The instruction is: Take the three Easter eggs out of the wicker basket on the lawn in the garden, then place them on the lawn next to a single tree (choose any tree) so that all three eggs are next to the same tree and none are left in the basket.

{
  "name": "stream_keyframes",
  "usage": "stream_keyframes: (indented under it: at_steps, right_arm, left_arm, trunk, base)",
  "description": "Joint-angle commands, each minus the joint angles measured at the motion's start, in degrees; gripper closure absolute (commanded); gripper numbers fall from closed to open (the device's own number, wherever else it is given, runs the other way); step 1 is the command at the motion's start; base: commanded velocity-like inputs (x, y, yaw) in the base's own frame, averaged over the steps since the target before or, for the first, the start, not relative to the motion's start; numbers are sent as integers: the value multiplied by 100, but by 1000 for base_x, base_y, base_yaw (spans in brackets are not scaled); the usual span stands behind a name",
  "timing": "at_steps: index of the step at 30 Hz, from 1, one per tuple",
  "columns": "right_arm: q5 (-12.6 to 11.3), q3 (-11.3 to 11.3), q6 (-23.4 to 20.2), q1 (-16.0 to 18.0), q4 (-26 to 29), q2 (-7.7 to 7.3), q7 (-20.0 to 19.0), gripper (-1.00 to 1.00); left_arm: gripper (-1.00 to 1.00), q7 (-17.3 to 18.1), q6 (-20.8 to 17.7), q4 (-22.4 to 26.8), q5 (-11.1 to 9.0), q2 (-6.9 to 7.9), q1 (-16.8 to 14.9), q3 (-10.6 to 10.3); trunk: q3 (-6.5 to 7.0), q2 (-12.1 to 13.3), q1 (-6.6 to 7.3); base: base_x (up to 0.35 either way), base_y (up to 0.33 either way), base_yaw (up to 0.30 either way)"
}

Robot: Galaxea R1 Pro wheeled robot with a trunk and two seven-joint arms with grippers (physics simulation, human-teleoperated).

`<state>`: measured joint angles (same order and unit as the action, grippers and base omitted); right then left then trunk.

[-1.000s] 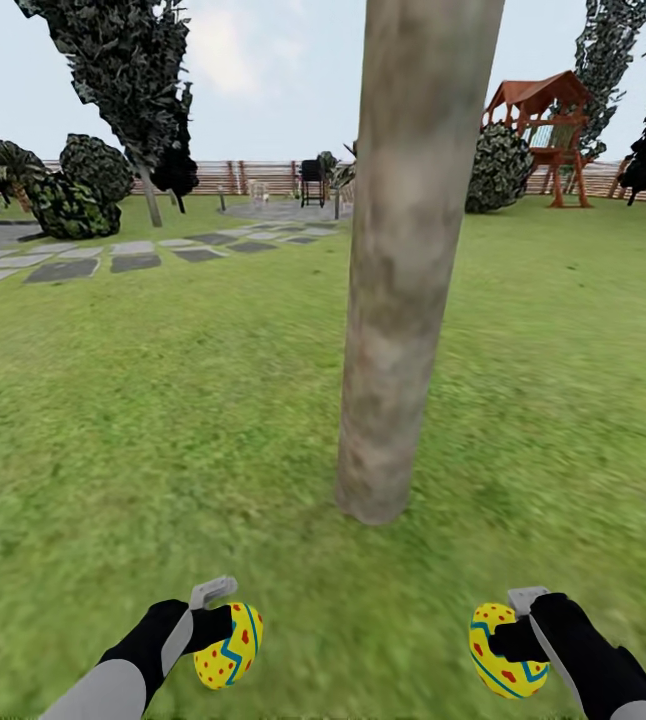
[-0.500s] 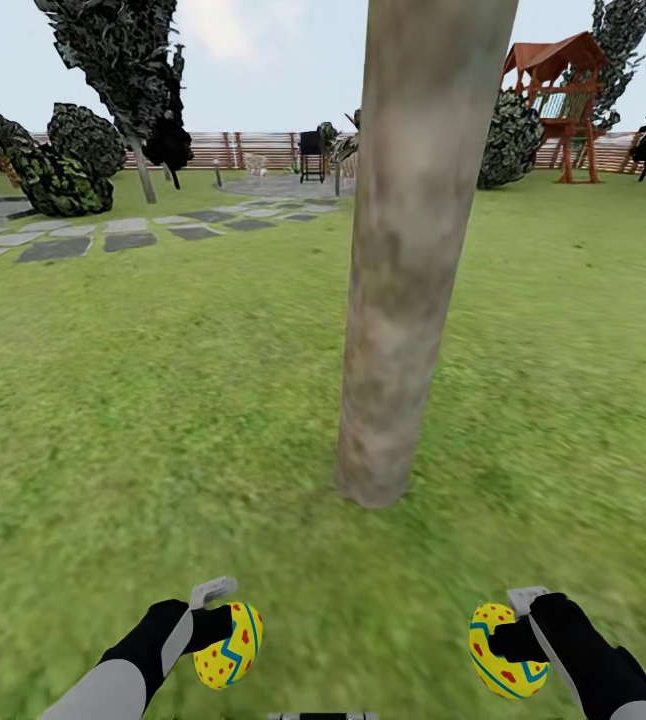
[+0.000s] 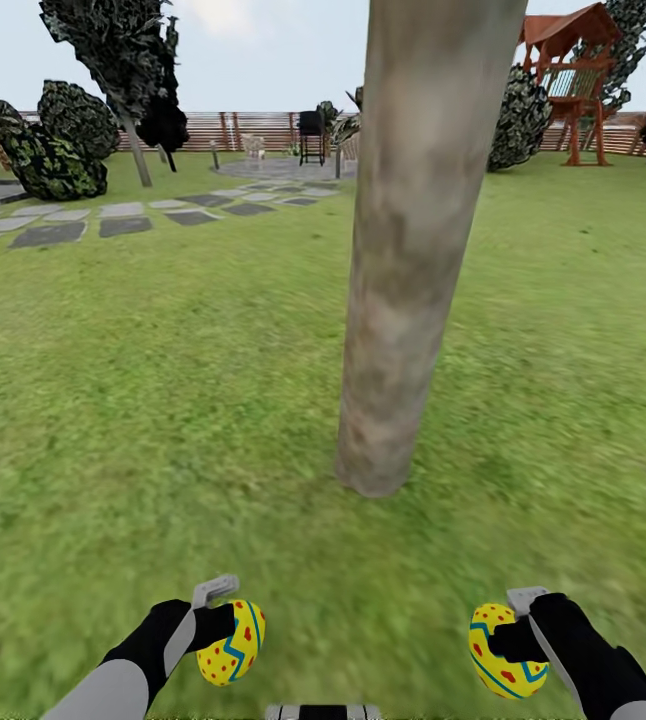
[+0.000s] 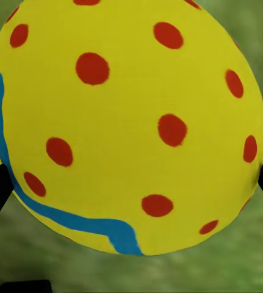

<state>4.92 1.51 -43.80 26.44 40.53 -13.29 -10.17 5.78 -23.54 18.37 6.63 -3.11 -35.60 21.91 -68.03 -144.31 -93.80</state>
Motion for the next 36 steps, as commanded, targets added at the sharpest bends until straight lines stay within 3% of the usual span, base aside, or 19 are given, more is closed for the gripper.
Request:
stream_keyframes:
  at_steps: [1, 8, 13, 18, 31, 32, 36]
  right_arm:
    - [54, 16, -24, 2, 8, -6, -38, 100]
    - [54, 19, -24, 3, 8, 1, -38, 100]
    - [59, 23, -24, 2, 8, 2, -36, 100]
    - [57, 19, -23, 2, 8, 2, -29, 100]
    - [61, 25, -23, 2, 8, 2, -29, 100]
    - [61, 23, -20, 2, 8, 2, -29, 100]
    - [57, 22, -18, 3, 8, 2, -29, 100]
  left_arm:
    - [100, 25, -35, 17, 65, -5, 0, 41]
    - [100, 28, -30, 13, 67, -5, 0, 41]
    - [100, 28, -28, 14, 67, -14, 0, 41]
    - [100, 26, -29, 10, 67, -14, -1, 41]
    - [100, 28, -28, 18, 60, -40, 0, 41]
    - [-100, 28, -25, 18, 59, -40, 0, 41]
    - [-100, 28, -19, 17, 54, -35, 0, 45]
  trunk:
    - [-28, -4, -1]
    - [-183, -13, -19]
    - [-183, -13, -19]
    - [-294, -20, -32]
    - [-294, -20, -32]
    - [-294, -20, -32]
    - [-294, -20, -32]
  base:
    - [0, 0, 0]
    - [0, 0, 0]
    - [0, 0, 0]
    - [0, 0, 0]
    - [0, 0, 0]
    - [0, 0, 0]
    - [0, 0, 0]
